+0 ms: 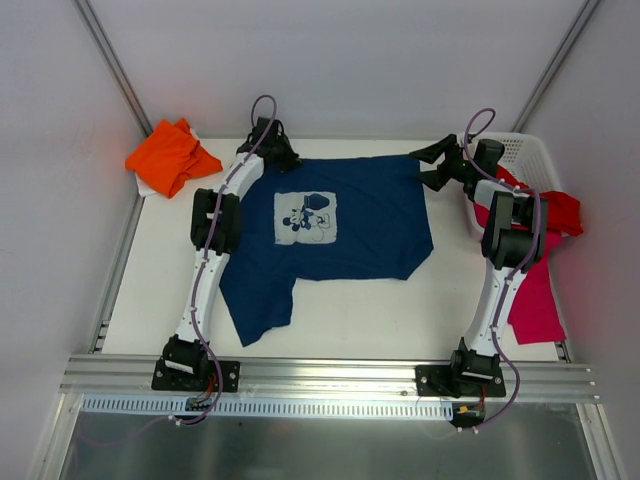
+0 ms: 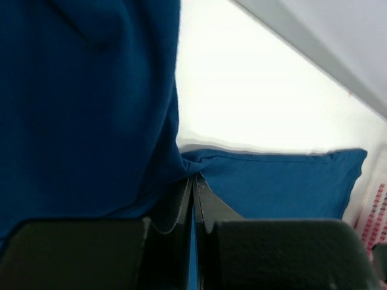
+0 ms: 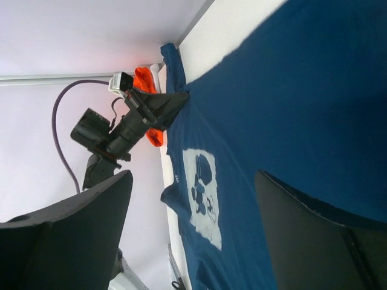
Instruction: Fold and stack the t-shirts
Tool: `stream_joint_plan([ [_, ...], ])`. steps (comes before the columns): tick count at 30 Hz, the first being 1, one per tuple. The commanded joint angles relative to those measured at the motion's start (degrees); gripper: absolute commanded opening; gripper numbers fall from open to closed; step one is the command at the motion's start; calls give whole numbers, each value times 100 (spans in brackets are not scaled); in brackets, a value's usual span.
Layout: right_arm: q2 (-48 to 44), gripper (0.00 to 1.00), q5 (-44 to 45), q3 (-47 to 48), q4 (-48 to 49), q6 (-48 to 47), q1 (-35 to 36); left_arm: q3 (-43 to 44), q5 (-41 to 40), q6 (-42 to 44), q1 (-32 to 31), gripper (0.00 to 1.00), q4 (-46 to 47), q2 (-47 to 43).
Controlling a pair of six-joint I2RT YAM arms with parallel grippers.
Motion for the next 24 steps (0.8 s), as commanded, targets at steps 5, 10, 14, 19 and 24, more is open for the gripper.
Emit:
stream_joint_plan([
  [5,98,86,177,-57,352,215,-434,910,-180,-549,494,0,18,699],
  [10,212,87,150,-40,511,338,-434,752,84,-630,600,9,1511,814],
  [14,274,87,89,-75,939,539,-416,243,645,-778,653,60,3180,367],
  [19,-226,89,-34,-57,1170,497,-118,-845,1331,-613,679,99,3867,-1359],
  [24,-1868,91,927,-356,-1163,-1361,233,-2305,1709,-541,662,99,3965,-3059],
])
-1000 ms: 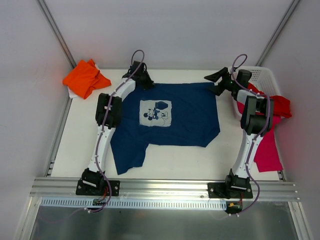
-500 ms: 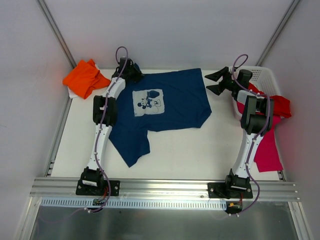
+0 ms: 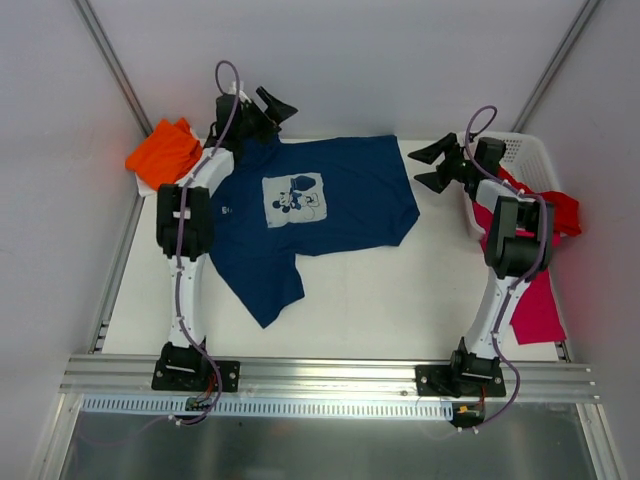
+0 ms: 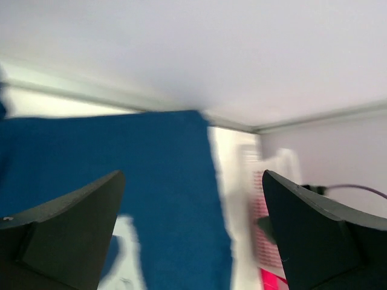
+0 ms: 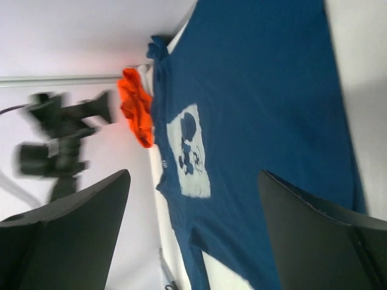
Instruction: Fold and stack the t-shirts
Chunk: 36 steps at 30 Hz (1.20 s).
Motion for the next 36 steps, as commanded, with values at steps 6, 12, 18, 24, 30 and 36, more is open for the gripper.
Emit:
stream_joint_plan([
  [6,-3535,93,2956,-457,-3743,-2493,1083,-3369,532,559,-165,99,683,-4098],
  [12,-4582,93,3225,-2162,-3869,-2302,1155,-5734,-1278,1399,-649,99,-1373,-6069],
  [18,-4924,93,3848,-3359,-4192,-2178,1304,-8021,-2814,976,-964,99,-2339,-7652],
  [24,-5206,94,4473,-3711,-4466,-2082,1568,-8860,-3732,256,-1342,99,-3658,-9076],
  [30,-5295,94,4587,-3922,-4449,-1915,1788,-9563,-4197,-1106,-2203,99,-5046,-10616],
  [36,-5338,94,4605,-4177,-4221,-1713,1937,-9915,-4611,-2205,-3311,99,-5805,-10408],
])
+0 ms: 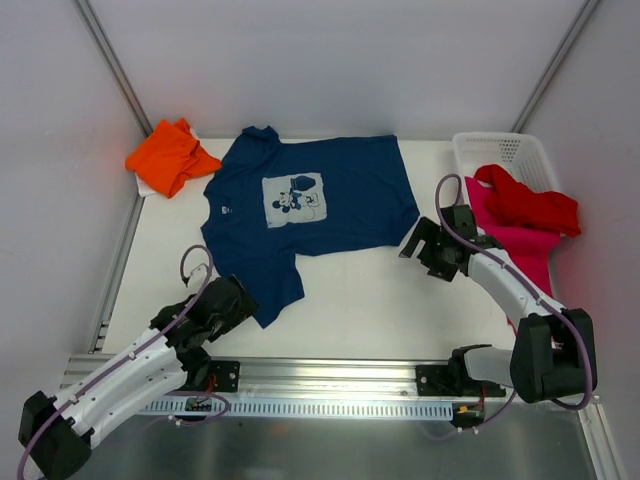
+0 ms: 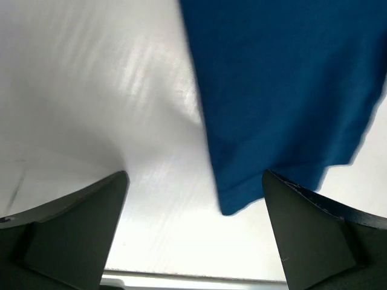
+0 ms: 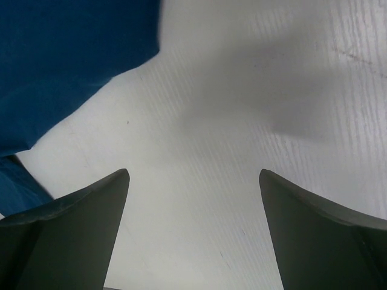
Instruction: Fold and stack the t-shirts
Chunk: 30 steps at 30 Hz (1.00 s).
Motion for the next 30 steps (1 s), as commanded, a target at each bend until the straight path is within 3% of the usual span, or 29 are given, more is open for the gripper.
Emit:
stream_joint_plan([
  [1,-165,94,120,-138,164,230,93,-183,-535,-1049,-457,99,-681,384],
  [5,-174,94,94,-121,103,169,119,106,-1124,-1726,-1213,99,-611,1401],
  [13,-543,94,296,-200,-196,-33,102,28,-878,-1772,-1442,99,1355,2819],
  [18,-517,96,489,-314,-152,-42,102,28,-1019,-1868,-1548,94,1674,3232],
  [24,-218,95,393,-428,120,28,102,-103,-975,-1939,-1574,74,1964,3426],
  [30,-7,95,393,-446,261,55,128,-183,-967,-2000,-1574,30,2017,3452],
])
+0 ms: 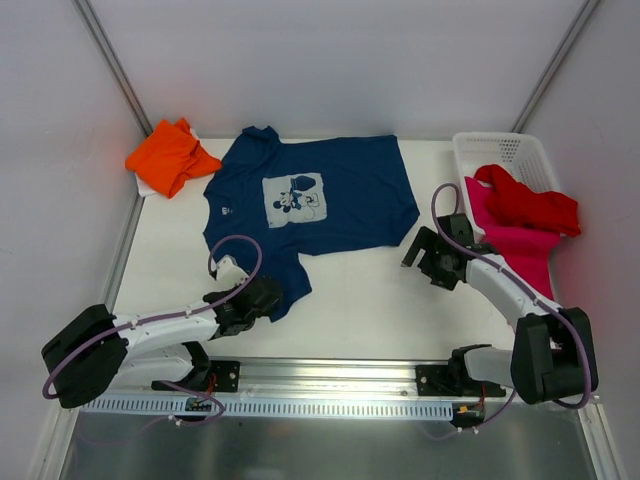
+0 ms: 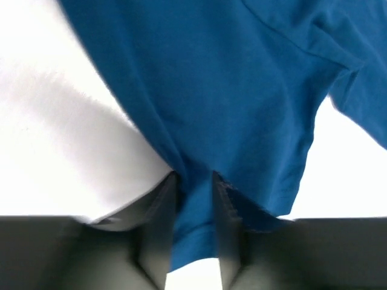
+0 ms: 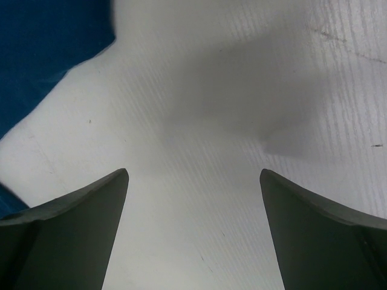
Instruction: Fold and stack the t-shirts
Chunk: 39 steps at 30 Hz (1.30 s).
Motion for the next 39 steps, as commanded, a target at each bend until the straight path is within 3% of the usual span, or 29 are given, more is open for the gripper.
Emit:
stream_joint_plan([
  [1,117,95,63,4,167,24,38,-349,631,-99,-68,24,-678,276],
  [2,135,95,63,4,193,24,30,-349,623,-90,-68,11,-669,285],
  [4,214,95,63,57,281,42,38,-314,649,-72,-68,1,-669,303],
  [10,978,95,-262,775,1132,-203,21,-269,666,165,-68,0,-687,189],
  [15,2329,95,-622,1875,1275,-310,-190,-542,552,279,-68,0,-722,-364],
  [20,3000,94,-649,2509,1310,-205,-313,-779,403,402,-68,0,-801,-961],
  [26,3203,94,-562,2299,1687,-11,-366,-780,236,595,-68,0,-942,-1384],
  [35,3133,92,-465,1675,2628,332,-375,-612,104,745,-68,0,-977,-1253],
  [38,2896,82,-351,1517,2576,367,-366,-586,95,763,-68,0,-994,-1226],
  [39,2817,74,-263,1386,2576,367,-357,-586,95,763,-68,0,-995,-1244],
])
